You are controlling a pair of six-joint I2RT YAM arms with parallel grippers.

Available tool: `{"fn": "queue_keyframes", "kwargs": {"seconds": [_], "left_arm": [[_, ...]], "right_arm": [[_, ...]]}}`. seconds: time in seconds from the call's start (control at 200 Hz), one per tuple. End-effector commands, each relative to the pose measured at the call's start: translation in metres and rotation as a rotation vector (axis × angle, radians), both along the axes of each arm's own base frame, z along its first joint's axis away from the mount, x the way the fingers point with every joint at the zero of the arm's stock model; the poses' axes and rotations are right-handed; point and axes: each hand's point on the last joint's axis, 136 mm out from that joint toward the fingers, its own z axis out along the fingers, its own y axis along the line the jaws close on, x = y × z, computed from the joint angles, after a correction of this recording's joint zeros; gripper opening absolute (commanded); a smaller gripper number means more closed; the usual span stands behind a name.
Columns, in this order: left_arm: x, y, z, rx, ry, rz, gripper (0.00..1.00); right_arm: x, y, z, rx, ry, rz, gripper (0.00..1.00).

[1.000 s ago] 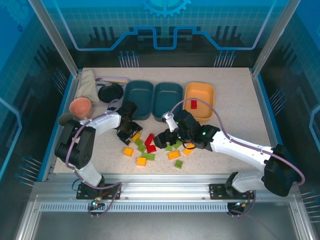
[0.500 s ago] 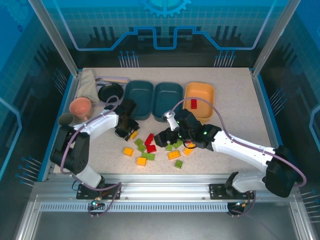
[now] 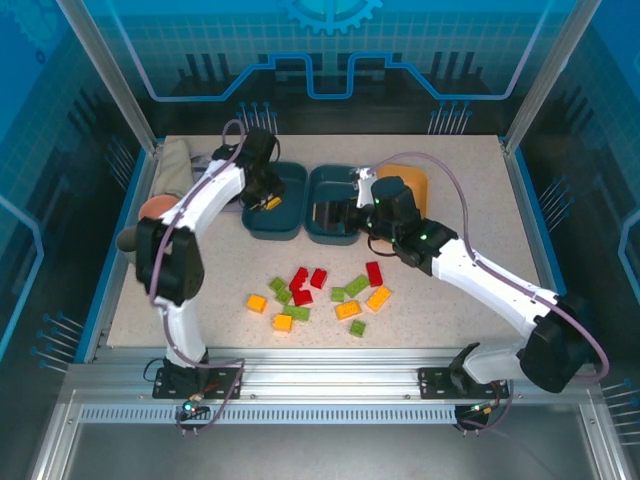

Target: Sort the legos into containers by color

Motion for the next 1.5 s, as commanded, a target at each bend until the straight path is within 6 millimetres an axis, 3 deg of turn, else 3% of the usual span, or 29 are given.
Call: {"fn": "queue_keyframes", "kwargs": {"seconds": [0.0,0.135,0.28,0.465,0.595,0.745,0.88,0.96,1.08,1.185,1.3,1.395,1.495], "left_arm": [[0.018,0.001,-0.02,0.034,0.059,-0.079,0.45],[0.041,0.001,-0.047,0.047,0.098,-0.088,0.47],[0.047,0.005,-0.073,0.033,0.147,-0.079,0.51],[0.048,0.004,-0.077,0.025,0.154,-0.088,0.64],[0.049,0.005,-0.059,0.032,0.121,-0.085,0.67],[0.049,0.006,-0.012,0.029,0.026,-0.083,0.71],[0.035,-0.003,0.032,0.002,-0.071,-0.116,0.74],[0.015,-0.017,0.055,-0.024,-0.124,-0.173,0.76],[-0.034,-0.043,0.075,-0.063,-0.183,-0.3,0.79],[-0.092,-0.057,0.074,-0.094,-0.192,-0.404,0.82],[-0.159,-0.066,0.065,-0.157,-0.178,-0.491,0.89],[-0.21,-0.064,0.061,-0.184,-0.164,-0.554,0.92],[-0.252,-0.055,0.06,-0.227,-0.159,-0.588,0.93]], "right_arm": [[0.021,-0.004,0.016,0.053,0.006,-0.06,0.88],[0.026,-0.013,-0.001,0.017,0.088,-0.091,0.88],[0.019,-0.026,-0.019,-0.014,0.152,-0.122,0.88],[0.006,-0.042,-0.034,-0.047,0.194,-0.156,0.88],[-0.004,-0.053,-0.042,-0.082,0.221,-0.175,0.88],[-0.019,-0.072,-0.053,-0.125,0.311,-0.247,0.86],[-0.043,-0.076,-0.057,-0.167,0.366,-0.255,0.82],[-0.069,-0.084,-0.069,-0.269,0.468,-0.24,0.8],[-0.118,-0.096,-0.096,-0.448,0.627,-0.191,0.78],[-0.154,-0.096,-0.118,-0.52,0.749,-0.165,0.79],[-0.175,-0.084,-0.135,-0.531,0.805,-0.174,0.79],[-0.188,-0.071,-0.153,-0.526,0.867,-0.213,0.79],[-0.201,-0.065,-0.177,-0.519,0.941,-0.288,0.79]]}}
